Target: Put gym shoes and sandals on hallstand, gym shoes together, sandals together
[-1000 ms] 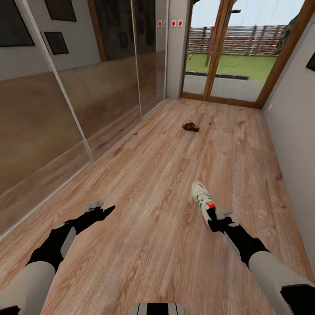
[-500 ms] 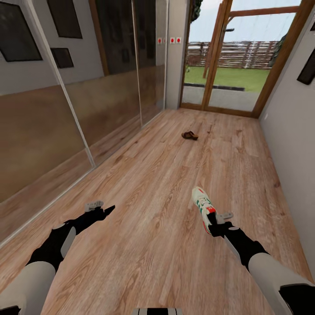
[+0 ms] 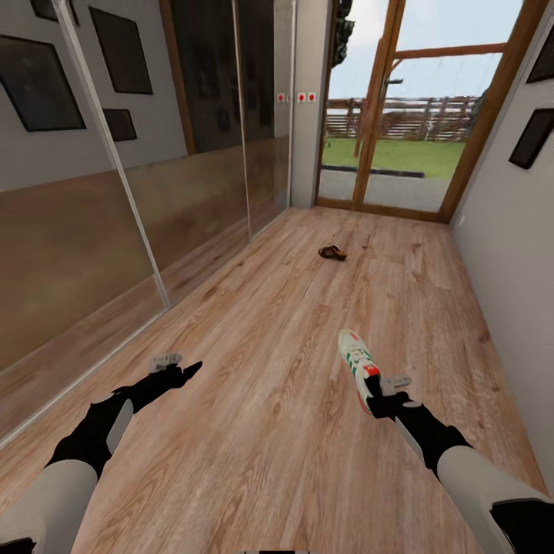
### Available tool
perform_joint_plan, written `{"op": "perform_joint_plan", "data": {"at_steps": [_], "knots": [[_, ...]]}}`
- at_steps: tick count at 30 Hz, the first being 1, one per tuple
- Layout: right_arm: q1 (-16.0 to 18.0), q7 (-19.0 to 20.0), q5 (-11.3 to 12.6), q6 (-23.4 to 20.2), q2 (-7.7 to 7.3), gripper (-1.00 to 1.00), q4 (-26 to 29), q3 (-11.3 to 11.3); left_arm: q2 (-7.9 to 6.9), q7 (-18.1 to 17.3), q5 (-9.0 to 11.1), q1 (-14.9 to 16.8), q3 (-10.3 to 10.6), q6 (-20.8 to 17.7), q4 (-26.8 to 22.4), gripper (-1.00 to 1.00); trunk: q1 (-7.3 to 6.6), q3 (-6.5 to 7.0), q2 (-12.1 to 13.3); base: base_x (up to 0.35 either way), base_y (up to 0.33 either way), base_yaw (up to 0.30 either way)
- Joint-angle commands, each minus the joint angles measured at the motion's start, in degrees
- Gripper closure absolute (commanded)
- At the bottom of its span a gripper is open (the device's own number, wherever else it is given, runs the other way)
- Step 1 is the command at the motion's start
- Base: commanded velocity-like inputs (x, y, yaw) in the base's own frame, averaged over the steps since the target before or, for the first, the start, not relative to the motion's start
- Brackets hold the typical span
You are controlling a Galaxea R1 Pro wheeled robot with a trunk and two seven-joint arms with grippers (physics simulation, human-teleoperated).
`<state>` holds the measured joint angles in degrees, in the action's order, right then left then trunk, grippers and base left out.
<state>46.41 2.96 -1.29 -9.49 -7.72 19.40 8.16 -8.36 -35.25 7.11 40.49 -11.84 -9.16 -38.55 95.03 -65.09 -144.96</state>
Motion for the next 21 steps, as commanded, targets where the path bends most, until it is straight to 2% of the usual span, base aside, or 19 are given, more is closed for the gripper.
{"op": "perform_joint_plan", "data": {"at_steps": [1, 5, 18, 21], "knots": [[0.0, 0.1, -0.1, 0.1, -0.05, 1.0, -0.2, 0.2, 0.01, -0.3, 0.5, 0.0, -0.1, -0.6, 0.0, -1.0, -0.03, 0.18, 0.0, 0.0, 0.0, 0.0], [0.0, 0.0, 0.0, 1.6, -0.16, 1.0, -1.6, 0.2, 0.01, -0.2, 0.5, 0.0, -0.1, -0.6, 0.1, -1.0, -0.14, 1.07, 0.1, 0.0, 0.0, 0.0], [0.0, 0.0, 0.1, 2.0, -0.05, 1.0, -4.3, 0.2, 0.01, -0.3, 0.5, 0.0, -0.1, -0.7, 0.1, -1.0, -0.42, 3.5, 0.2, 0.0, 0.0, 0.0], [0.0, 0.0, 0.1, 2.0, -0.03, 1.0, -4.3, 0.2, 0.01, -0.3, 0.5, 0.0, -0.1, -0.7, 0.1, -1.0, -0.42, 3.5, 0.2, 0.0, 0.0, 0.0]]}}
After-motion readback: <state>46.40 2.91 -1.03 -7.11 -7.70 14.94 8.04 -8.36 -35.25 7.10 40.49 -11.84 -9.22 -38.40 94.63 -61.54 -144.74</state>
